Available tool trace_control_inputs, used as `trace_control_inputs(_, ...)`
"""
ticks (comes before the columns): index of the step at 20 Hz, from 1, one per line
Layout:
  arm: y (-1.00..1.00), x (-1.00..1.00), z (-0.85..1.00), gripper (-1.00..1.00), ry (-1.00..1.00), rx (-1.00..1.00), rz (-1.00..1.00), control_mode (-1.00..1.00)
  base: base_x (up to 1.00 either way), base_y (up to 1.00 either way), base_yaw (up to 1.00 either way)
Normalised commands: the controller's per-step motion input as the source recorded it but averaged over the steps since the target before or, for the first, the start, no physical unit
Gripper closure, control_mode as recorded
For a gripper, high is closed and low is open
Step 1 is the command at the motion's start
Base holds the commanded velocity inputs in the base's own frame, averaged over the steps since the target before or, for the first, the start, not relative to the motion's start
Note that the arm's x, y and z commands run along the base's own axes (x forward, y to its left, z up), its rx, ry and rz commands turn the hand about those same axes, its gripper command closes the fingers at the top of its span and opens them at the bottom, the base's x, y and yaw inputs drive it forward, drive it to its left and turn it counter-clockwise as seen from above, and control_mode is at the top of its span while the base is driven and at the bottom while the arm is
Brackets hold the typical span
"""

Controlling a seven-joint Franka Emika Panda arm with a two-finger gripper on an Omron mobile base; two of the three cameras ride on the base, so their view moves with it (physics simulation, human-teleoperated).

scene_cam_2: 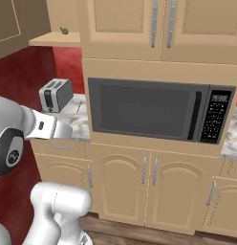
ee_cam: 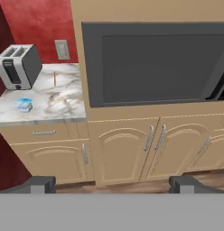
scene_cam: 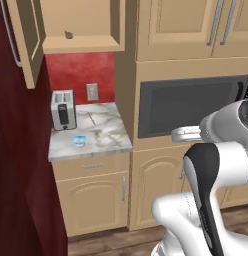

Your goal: Pick the yogurt and yogurt from the counter and place them in the cabinets closest to them.

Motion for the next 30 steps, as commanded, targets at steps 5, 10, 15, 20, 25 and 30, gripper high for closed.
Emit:
trace_control_inputs(5,0.00,0.00,0.00,-1.00,0.00,0.00,0.00,1.00,0.40,0.26,0.01)
trace_control_inputs(10,0.00,0.00,0.00,-1.00,0.00,0.00,0.00,1.00,0.48,0.20,0.01)
trace_control_inputs(15,0.00,0.00,0.00,-1.00,0.00,0.00,0.00,1.00,0.50,0.19,0.00)
trace_control_inputs(20,0.00,0.00,0.00,-1.00,0.00,0.00,0.00,1.00,0.40,0.27,0.00)
trace_control_inputs(25,0.00,0.00,0.00,-1.00,0.00,0.00,0.00,1.00,0.24,0.39,0.00)
trace_control_inputs(30,0.00,0.00,0.00,-1.00,0.00,0.00,0.00,1.00,0.14,0.48,0.00)
